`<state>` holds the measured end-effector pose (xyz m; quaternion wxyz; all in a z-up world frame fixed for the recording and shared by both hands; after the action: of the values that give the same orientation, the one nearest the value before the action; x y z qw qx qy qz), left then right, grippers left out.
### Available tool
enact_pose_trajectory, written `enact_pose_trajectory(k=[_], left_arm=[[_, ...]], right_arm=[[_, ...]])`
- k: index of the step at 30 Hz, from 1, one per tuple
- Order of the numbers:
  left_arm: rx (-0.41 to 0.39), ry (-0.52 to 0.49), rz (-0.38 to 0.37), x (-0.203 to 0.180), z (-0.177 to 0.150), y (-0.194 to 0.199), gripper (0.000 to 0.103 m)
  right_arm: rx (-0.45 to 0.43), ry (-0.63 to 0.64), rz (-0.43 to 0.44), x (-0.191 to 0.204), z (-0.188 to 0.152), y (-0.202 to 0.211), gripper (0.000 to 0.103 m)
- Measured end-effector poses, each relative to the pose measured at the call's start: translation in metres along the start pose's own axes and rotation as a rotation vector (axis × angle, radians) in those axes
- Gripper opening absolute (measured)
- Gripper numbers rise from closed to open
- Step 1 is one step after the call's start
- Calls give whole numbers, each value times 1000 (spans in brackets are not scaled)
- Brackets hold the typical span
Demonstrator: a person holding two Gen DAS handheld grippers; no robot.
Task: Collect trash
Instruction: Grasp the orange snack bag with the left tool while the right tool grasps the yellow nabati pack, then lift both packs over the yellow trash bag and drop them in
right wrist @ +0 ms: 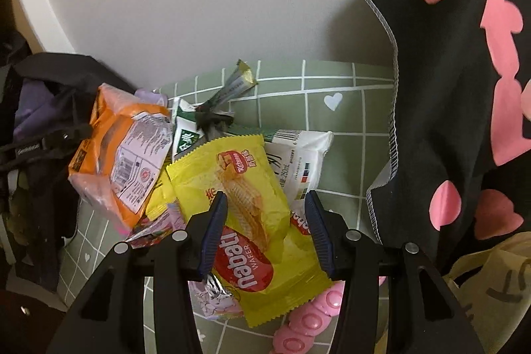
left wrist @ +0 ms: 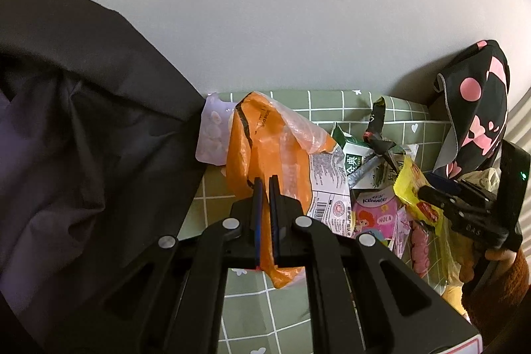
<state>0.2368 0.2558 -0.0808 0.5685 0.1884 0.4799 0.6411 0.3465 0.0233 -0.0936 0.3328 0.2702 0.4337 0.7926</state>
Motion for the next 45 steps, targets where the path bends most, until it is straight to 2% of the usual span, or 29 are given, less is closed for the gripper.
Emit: enact_pose_trajectory(k=[6,8,11,22,30,39,45], left_arm=[[1,13,-30,-1,1,-5,4],[-3,3,-44,-5,2,-6,4],[-6,-4,-58,-10,3,-6,4],[-31,-77,-97,-43,10,9,3],[-79,-157,-141,-80,16,39,3],[-170,-268,-214,-140,37,80,3],[-209,-365,-261,-192,48,97,3]], right_arm=[[11,2,5,4,-13,-2,44],[5,-19,10,2,-16,1,31],[3,-8,1,0,-19,9,20],[-70,-11,-59,7,-12,42,18],[-191,-33,-100,9,0,96,18],[-307,-60,-177,-5,-1,160,18],[-380,-141,-236,-30,-10,201,18]])
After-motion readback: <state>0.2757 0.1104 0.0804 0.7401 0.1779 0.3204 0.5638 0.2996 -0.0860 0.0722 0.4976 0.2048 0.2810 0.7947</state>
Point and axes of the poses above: each gripper's, at about its wrist camera, not at the fingertips, and y roughly against the way its jaws point, x to its left, z to its top, the point moved 7 cm from there along -y, roughly the way its jaws point, and after that the axes turned 5 degrees about x, right-handed, at the moved point
